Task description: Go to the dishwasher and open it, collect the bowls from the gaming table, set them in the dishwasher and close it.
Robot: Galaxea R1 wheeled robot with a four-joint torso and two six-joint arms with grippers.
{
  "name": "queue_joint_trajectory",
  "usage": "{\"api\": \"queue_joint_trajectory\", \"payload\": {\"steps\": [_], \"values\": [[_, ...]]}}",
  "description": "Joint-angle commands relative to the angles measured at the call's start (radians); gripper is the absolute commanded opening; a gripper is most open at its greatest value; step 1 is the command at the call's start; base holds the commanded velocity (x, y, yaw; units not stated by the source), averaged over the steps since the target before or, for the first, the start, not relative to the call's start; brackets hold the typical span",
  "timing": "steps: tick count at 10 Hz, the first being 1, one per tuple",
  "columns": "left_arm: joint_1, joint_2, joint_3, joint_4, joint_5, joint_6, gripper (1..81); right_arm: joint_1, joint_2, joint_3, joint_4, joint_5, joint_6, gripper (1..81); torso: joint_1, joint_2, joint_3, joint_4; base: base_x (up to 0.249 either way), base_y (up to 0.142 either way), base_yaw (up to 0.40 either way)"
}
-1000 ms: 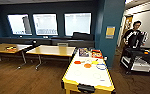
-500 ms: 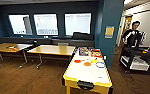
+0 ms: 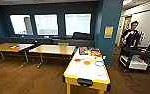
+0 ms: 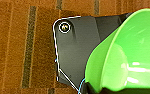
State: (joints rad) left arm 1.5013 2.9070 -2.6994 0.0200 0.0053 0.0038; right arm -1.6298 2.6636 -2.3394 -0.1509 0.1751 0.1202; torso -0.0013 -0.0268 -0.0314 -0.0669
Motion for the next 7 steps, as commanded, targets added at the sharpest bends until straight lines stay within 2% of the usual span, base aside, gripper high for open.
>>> {"api": "queue_joint_trajectory", "payload": {"steps": [1, 4, 7], "values": [[-0.049, -0.006, -0.005, 0.009, 0.055, 0.007, 1.0, 0.037, -0.023, -0.003, -0.012, -0.045, -0.001, 1.0, 0.001, 0.000, 0.000, 0.000, -0.110, 0.000, 0.000], [-0.051, 0.025, -0.017, 0.026, 0.056, 0.005, 1.0, 0.040, -0.005, -0.030, -0.013, -0.046, -0.001, 1.0, 0.001, 0.000, 0.000, 0.000, -0.109, 0.000, 0.000], [-0.049, 0.090, -0.126, 0.038, 0.056, 0.004, 1.0, 0.041, 0.020, -0.069, -0.015, -0.046, -0.001, 1.0, 0.001, 0.000, 0.000, 0.000, -0.098, 0.000, 0.000]]}}
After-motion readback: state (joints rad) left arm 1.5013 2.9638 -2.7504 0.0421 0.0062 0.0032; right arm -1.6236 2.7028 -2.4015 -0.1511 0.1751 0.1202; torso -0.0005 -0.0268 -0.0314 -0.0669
